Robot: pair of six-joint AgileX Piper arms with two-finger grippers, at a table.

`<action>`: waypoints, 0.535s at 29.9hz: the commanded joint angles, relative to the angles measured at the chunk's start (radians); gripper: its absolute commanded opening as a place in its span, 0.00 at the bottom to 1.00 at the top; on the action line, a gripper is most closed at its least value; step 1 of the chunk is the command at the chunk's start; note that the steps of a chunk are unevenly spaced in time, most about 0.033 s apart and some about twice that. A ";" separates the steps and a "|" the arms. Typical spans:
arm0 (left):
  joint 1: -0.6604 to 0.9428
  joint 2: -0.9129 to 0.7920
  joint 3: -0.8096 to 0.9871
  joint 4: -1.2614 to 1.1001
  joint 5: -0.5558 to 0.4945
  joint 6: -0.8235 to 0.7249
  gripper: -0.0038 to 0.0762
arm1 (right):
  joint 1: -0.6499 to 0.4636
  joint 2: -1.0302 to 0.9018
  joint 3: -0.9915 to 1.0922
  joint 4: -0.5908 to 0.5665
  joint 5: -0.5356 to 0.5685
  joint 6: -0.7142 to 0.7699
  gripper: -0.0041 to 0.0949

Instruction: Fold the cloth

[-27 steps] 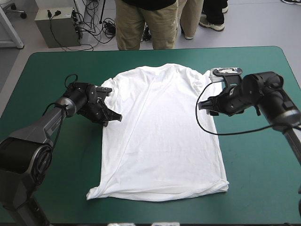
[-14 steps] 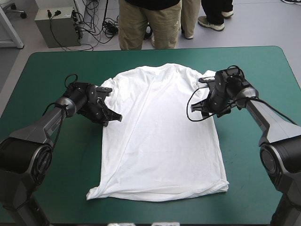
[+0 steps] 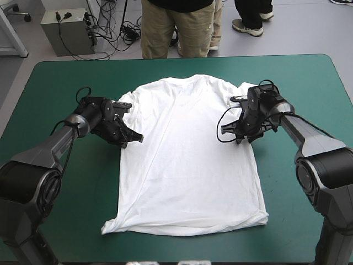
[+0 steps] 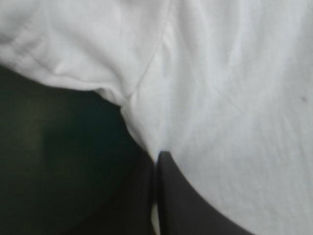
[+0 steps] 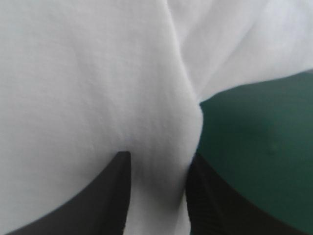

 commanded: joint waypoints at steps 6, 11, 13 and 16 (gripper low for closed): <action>-0.010 -0.031 -0.018 -0.054 -0.017 -0.005 0.04 | -0.003 -0.036 -0.019 0.022 0.015 -0.004 0.02; -0.010 -0.060 -0.067 -0.035 0.002 0.000 0.04 | -0.003 -0.098 -0.019 -0.057 0.021 -0.001 0.02; -0.010 -0.079 -0.104 -0.035 0.015 0.015 0.04 | -0.003 -0.139 -0.019 -0.080 0.011 0.001 0.02; -0.010 -0.110 -0.172 -0.035 0.050 0.017 0.04 | -0.003 -0.210 -0.019 -0.111 -0.001 0.007 0.02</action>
